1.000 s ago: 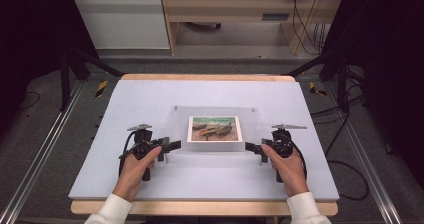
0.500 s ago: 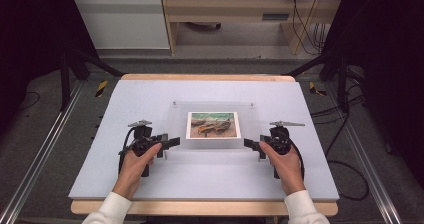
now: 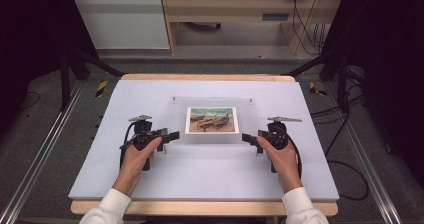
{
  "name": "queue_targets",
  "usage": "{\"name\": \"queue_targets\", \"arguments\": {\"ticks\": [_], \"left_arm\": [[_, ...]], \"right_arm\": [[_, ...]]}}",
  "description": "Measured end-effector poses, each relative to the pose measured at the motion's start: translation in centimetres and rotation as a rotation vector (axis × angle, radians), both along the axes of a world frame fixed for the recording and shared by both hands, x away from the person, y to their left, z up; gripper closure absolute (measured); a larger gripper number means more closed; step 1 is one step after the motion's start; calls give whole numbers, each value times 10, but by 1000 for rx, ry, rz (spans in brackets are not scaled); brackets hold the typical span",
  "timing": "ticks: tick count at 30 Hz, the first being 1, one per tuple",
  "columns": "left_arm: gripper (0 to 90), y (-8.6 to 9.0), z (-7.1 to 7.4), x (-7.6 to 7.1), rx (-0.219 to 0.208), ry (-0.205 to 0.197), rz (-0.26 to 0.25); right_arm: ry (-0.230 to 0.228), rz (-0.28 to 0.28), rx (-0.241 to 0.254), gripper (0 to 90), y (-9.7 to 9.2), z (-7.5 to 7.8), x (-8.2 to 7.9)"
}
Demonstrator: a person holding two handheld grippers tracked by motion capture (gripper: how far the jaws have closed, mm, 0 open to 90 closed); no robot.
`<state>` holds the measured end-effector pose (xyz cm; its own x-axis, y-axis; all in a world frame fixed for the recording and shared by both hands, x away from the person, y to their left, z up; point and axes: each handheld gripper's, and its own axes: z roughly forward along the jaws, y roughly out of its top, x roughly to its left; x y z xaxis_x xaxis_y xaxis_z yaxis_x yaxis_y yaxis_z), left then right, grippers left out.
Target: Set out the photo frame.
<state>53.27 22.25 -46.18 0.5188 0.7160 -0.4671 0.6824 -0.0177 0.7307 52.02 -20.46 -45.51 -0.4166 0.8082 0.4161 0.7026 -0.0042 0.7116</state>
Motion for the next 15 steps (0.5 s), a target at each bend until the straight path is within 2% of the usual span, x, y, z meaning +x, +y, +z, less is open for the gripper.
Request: {"name": "queue_targets", "arguments": {"ticks": [2, 10, 15], "left_arm": [[256, 0, 1, -3, 11, -19, 1], [289, -1, 3, -13, 11, -40, 21], [329, 1, 5, -22, 19, -59, 16]], "right_arm": [[-17, 0, -9, 186, 0, 1, -5], [-45, 8, -26, 209, -1, 4, -14], [-69, 25, -43, 241, -4, 6, -23]]}}
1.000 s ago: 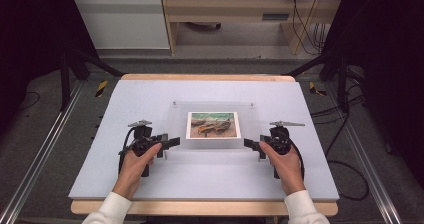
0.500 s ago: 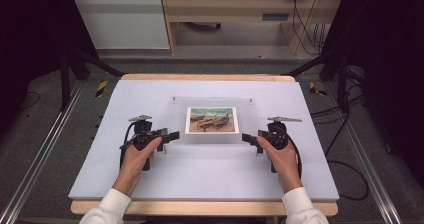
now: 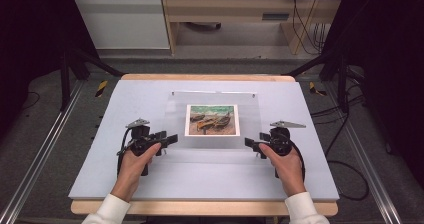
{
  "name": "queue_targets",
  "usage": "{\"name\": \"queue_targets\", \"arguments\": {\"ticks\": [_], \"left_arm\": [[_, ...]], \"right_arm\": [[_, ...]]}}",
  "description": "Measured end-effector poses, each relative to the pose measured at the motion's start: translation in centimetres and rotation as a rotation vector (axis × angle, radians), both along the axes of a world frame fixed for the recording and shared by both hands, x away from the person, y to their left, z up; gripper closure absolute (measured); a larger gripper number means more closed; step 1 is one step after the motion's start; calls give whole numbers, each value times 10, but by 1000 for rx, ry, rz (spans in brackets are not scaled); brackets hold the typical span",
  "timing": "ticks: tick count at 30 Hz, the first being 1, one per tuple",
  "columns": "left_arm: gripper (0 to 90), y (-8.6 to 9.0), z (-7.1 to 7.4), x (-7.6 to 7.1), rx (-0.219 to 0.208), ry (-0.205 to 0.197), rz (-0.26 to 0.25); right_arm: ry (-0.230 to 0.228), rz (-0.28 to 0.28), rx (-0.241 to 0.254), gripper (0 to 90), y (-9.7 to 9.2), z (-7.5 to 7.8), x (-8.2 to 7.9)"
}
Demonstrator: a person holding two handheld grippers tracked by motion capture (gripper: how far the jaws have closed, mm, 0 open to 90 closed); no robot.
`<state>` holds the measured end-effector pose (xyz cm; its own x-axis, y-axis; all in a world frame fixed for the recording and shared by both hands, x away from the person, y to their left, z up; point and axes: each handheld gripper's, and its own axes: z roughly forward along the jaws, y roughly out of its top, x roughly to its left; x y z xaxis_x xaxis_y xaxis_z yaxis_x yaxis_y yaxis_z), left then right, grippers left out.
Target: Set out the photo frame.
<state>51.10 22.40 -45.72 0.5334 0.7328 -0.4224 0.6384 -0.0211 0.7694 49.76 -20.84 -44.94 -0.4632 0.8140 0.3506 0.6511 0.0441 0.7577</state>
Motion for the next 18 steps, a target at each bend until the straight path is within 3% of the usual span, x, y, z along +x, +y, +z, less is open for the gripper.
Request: {"name": "queue_targets", "arguments": {"ticks": [5, 10, 18], "left_arm": [[354, 1, 1, -7, 1, -8, 6], [376, 2, 1, -15, -2, -6, 11], [378, 1, 4, -22, 37, -19, 11]], "right_arm": [[-24, 6, -35, 245, 2, 2, -7], [-31, 9, -39, 257, 2, 2, -12], [-49, 15, -69, 287, 2, 5, -20]]}}
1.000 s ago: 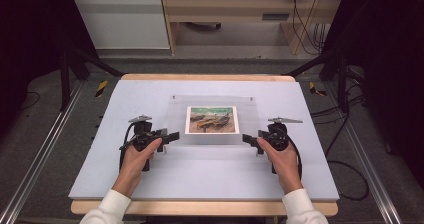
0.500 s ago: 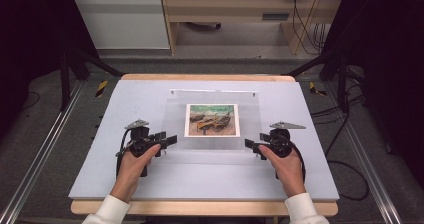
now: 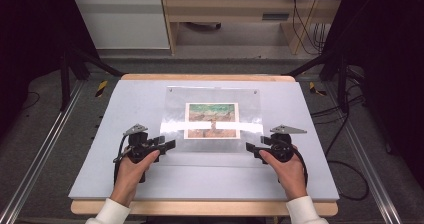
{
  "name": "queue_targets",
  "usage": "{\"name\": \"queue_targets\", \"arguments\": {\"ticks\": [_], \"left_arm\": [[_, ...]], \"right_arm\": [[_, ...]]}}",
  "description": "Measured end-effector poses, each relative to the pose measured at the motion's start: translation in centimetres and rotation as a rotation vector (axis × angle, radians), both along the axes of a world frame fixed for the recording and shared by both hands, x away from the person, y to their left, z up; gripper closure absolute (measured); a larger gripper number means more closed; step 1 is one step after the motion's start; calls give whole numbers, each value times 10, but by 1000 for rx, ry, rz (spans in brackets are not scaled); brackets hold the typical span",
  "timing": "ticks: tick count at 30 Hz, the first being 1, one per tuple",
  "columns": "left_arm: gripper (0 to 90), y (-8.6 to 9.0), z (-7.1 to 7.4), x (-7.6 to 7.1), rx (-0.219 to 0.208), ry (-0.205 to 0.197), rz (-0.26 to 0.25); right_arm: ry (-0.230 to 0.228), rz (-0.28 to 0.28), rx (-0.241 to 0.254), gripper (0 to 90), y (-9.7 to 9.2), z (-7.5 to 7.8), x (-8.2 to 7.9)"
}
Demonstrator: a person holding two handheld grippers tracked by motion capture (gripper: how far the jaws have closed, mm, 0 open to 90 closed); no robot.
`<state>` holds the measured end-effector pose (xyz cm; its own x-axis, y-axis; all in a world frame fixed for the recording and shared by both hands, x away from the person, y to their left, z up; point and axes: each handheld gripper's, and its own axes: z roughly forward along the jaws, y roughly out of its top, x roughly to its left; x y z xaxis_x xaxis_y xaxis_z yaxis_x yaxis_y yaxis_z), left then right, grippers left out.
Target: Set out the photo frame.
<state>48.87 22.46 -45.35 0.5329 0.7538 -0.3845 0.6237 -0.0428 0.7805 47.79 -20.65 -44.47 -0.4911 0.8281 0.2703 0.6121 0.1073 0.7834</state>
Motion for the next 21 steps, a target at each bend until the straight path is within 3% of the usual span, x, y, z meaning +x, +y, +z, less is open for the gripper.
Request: {"name": "queue_targets", "arguments": {"ticks": [21], "left_arm": [[427, 1, 4, -14, 47, -12, -8]], "right_arm": [[-45, 7, -58, 367, 0, 3, -16]]}}
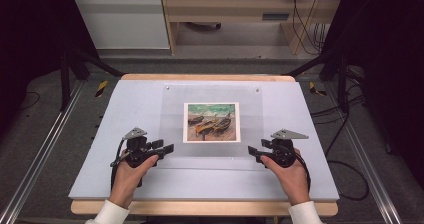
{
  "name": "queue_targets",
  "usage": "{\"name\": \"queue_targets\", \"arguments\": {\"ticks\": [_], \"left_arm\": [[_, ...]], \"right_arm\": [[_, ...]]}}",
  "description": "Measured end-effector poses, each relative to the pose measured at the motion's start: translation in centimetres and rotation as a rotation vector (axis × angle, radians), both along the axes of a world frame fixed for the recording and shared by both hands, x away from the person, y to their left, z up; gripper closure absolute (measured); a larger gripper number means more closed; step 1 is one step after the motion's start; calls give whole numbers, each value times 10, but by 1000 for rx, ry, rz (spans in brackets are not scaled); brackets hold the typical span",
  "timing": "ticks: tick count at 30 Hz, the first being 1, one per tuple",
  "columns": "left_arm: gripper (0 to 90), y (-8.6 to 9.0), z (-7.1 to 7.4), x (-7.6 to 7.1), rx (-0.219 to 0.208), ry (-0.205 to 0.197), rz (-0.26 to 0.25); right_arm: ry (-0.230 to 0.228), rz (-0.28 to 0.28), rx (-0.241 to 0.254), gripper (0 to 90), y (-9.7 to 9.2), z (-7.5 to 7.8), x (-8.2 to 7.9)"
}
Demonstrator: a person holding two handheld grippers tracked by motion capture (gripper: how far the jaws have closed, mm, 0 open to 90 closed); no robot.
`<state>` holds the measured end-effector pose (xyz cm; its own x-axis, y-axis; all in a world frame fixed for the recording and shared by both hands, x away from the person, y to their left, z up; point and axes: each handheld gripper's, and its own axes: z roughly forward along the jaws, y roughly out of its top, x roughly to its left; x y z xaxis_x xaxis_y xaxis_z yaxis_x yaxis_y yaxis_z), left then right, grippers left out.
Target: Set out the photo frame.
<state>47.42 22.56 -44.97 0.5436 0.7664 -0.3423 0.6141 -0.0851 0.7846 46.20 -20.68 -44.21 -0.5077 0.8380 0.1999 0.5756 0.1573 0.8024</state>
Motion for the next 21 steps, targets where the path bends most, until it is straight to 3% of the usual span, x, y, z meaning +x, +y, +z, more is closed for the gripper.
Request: {"name": "queue_targets", "arguments": {"ticks": [21], "left_arm": [[474, 0, 0, -12, 12, -7, 19]], "right_arm": [[-23, -4, -17, 448, -3, 0, -13]]}}
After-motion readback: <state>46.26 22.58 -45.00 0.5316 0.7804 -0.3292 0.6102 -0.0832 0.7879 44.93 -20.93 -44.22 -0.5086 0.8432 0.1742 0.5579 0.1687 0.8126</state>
